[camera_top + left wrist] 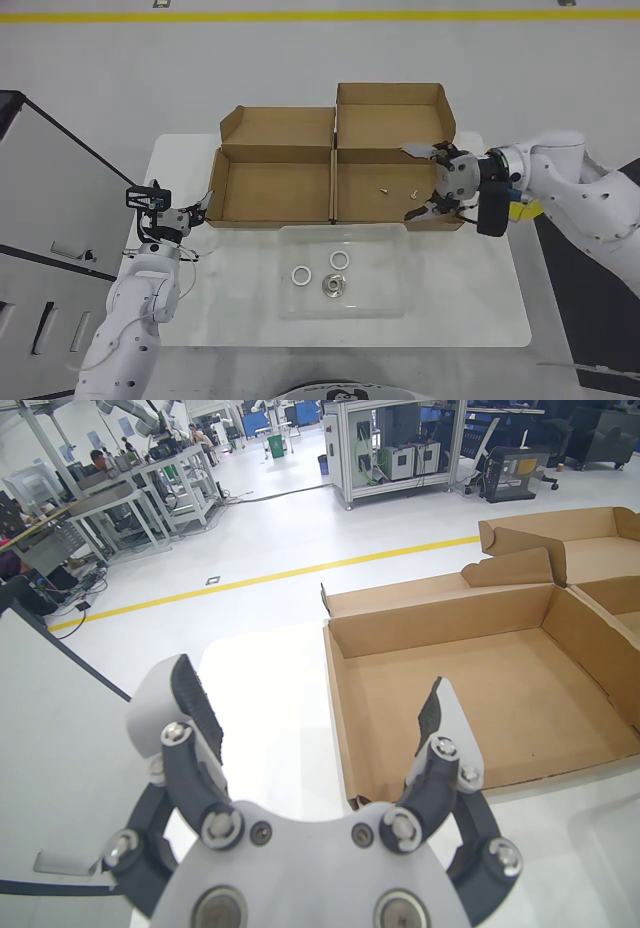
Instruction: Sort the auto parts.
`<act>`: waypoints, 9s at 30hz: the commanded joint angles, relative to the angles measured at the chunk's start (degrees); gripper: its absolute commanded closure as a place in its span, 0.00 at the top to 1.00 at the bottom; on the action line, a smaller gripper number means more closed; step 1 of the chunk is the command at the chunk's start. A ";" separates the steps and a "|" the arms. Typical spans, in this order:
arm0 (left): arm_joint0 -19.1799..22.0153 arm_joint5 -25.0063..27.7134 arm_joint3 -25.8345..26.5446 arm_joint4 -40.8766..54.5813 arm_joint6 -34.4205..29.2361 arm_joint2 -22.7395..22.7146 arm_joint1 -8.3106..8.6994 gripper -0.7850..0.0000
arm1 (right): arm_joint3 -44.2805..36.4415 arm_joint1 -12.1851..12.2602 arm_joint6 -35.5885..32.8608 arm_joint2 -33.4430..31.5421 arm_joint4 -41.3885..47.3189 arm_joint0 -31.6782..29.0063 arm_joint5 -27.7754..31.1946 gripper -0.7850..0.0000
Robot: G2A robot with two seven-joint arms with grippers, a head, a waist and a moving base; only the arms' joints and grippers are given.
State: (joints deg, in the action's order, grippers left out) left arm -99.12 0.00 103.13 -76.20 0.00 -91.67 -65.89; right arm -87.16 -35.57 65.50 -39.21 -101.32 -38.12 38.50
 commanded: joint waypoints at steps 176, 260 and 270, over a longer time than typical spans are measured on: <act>74.04 16.28 3.58 42.21 -88.00 80.71 0.74 1.00 | -4.55 5.18 -2.46 -9.92 3.17 -9.29 -0.61 1.00; 62.98 25.98 -11.79 34.76 -78.10 80.69 -4.90 0.47 | -4.55 5.18 -2.46 -9.92 3.17 -9.29 -0.61 1.00; 61.97 26.16 -11.65 33.20 -77.49 79.55 -4.55 0.50 | -4.55 5.18 -2.46 -9.92 3.17 -9.29 -0.61 1.00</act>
State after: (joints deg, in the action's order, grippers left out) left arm -37.10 26.20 91.44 -42.79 -77.55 -12.02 -70.47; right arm -91.72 -30.40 63.04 -49.13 -98.15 -47.41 37.89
